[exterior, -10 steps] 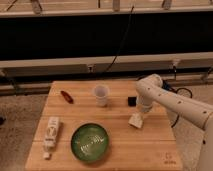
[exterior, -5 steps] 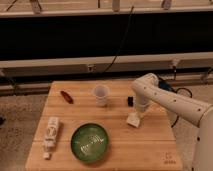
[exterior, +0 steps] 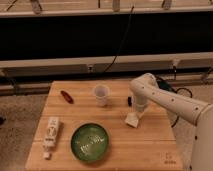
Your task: Wipe the white sponge on the table
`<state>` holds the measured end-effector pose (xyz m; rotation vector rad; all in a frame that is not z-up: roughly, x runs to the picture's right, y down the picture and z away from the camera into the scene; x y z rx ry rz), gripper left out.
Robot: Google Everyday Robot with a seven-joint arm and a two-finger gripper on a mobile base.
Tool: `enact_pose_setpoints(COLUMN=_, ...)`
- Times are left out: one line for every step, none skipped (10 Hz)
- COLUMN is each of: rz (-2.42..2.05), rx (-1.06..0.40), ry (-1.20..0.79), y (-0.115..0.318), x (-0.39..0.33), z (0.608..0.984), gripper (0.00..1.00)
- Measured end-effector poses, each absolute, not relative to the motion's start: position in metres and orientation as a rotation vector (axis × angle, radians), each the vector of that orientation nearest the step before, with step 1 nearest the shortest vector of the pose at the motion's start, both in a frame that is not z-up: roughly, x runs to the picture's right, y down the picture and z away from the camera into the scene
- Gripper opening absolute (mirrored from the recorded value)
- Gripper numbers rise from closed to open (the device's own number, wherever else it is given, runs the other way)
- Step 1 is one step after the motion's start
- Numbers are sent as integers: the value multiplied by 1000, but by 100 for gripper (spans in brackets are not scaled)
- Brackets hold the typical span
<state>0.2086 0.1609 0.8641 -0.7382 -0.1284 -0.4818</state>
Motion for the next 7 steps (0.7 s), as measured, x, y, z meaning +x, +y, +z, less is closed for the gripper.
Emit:
enact_pose_setpoints(rz=-483, rx=-741, ry=-125, y=161, x=215, z=863, gripper=0)
enact_pose_setpoints(rz=-485, rx=-741, ry=-128, y=160, x=215, z=863, gripper=0)
enact_pose_setpoints(rz=-488, rx=-742, ry=-131, y=159, x=215, z=863, gripper=0)
enact_pose_setpoints(rz=-490, rx=-744, ry=-133, y=159, x=217, z=863, gripper=0)
enact_pose_setpoints(rz=-490, rx=-745, ry=-130, y=159, x=220, z=862, gripper=0)
enact_pose_setpoints(rz=-494, rx=-747, ry=-130, y=159, x=220, z=863, gripper=0)
enact_pose_setpoints(rz=-501, rx=-750, ry=-131, y=160, x=219, z=863, gripper=0)
